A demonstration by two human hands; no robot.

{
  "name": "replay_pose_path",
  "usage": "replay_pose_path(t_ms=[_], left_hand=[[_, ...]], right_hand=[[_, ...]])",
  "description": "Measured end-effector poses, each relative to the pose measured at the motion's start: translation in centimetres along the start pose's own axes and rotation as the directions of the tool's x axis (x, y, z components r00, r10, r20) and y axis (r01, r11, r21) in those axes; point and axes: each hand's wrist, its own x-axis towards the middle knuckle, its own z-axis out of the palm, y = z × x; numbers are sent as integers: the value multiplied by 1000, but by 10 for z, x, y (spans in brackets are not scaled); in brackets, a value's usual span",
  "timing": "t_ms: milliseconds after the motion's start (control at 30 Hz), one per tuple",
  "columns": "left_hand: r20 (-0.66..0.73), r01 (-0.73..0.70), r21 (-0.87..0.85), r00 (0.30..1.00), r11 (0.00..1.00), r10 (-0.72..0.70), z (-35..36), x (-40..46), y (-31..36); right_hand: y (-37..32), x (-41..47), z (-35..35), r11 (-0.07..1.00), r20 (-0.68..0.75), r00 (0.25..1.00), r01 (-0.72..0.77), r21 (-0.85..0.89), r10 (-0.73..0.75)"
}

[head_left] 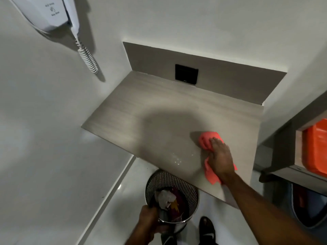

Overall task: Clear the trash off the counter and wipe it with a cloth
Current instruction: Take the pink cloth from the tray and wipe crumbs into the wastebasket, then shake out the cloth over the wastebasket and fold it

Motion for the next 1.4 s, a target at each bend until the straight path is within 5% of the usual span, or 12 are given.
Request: replay_pose_path(t_ms=[200, 400, 533, 633, 800, 933, 1100, 1400], left_hand=[[53, 40, 30, 998, 999, -42, -26, 14, 9], [107, -13, 73, 994, 997, 5, -43, 18, 26], [121, -84, 131, 990, 988, 68, -57, 33, 24], [136, -127, 216, 986, 968, 99, -67, 49, 5], [79, -160, 239, 986, 958, 145, -64, 83, -32], [97, -52, 161, 995, 985, 37, -49, 128, -64], [101, 84, 139, 990, 987, -98, -14, 200, -124], [98, 158, 213, 978, 964, -182, 60, 326, -221]], right_hand=[[-46, 9, 63, 954, 50, 983, 183, -239, -176], [-106, -55, 119, 934, 159, 927, 352, -64, -339], [-132, -130, 147, 942, 260, 940, 135, 308, -219], [-124, -167, 149, 925, 269, 960, -35, 379, -74], [-72, -176, 118, 928, 158, 987, -73, 366, 16], [10, -185, 122, 944, 54, 992, -126, 303, 115], [114, -214, 181, 898, 76, 941, -336, 285, 328], [218, -239, 285, 924, 158, 932, -351, 151, 328]])
